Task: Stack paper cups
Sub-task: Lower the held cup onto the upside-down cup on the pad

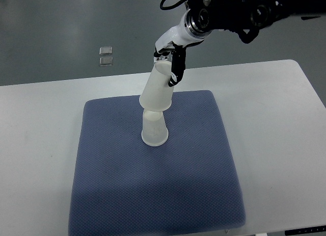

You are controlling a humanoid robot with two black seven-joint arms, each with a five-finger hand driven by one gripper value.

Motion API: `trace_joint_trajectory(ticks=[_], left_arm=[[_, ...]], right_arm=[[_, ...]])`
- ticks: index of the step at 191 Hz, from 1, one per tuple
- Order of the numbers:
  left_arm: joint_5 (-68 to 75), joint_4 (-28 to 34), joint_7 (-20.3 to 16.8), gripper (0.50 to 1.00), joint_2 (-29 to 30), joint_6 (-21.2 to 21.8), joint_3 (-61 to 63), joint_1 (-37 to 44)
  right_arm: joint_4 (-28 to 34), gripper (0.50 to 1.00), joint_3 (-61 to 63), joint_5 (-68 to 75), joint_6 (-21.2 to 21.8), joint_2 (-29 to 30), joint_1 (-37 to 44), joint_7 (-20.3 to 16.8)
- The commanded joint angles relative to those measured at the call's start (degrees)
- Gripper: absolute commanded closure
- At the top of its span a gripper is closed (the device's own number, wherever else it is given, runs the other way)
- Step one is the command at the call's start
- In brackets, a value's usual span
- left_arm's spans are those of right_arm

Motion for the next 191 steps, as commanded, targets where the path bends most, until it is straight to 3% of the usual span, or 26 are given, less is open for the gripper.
trace_joint_trajectory(ticks=[1,191], left_arm=[[0.0,0.0,0.0,0.5,0.0,0.0,0.0,0.0],[-0.1,0.0,0.0,0.5,0.0,0.0,0.0,0.0]], right_arm=[[0.3,0.842,0.0,0.0,-0.2,0.0,-0.1,0.0],[0.2,0.756,0.3,0.6,-4.3,0.0,-5.6,0.0]])
